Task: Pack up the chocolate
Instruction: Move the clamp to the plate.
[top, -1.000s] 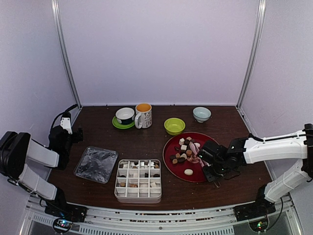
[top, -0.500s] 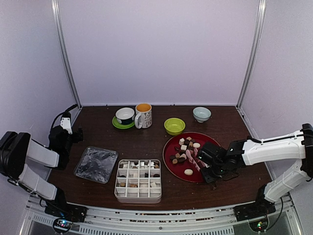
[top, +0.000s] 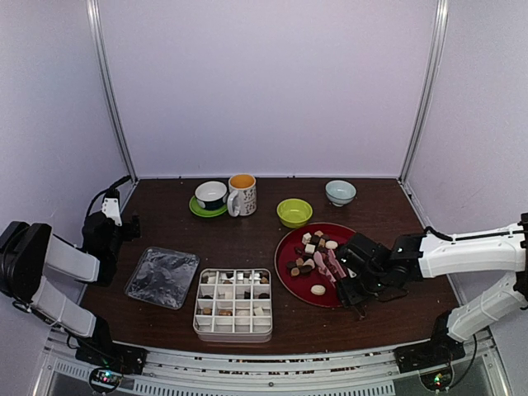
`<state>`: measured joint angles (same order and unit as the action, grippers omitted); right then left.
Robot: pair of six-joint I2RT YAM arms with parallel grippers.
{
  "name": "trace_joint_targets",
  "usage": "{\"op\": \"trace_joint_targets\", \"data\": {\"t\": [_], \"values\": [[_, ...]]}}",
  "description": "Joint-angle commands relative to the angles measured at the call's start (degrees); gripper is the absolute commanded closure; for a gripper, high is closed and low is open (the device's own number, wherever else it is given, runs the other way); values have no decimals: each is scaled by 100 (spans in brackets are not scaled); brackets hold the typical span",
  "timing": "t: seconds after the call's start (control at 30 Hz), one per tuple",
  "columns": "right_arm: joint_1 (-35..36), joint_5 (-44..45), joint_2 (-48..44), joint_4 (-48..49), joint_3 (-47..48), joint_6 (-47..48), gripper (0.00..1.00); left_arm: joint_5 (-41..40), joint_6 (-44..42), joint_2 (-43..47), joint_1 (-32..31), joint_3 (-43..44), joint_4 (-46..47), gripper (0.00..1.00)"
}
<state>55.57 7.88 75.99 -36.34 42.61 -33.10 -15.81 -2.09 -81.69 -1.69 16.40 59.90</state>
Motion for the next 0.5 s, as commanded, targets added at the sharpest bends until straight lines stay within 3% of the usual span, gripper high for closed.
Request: {"op": "trace_joint_targets", "data": {"t": [0.0,0.17,0.47], "values": [[-20,244,-248,12,13,34,27,20,-52,-27,39,86,207,2],[-12,218,-311,-184,81,285,1,25,-46,-31,38,90,208,2],[-19,188,-542,-99,49,222,2,21,-55,-27,39,87,209,2]]}}
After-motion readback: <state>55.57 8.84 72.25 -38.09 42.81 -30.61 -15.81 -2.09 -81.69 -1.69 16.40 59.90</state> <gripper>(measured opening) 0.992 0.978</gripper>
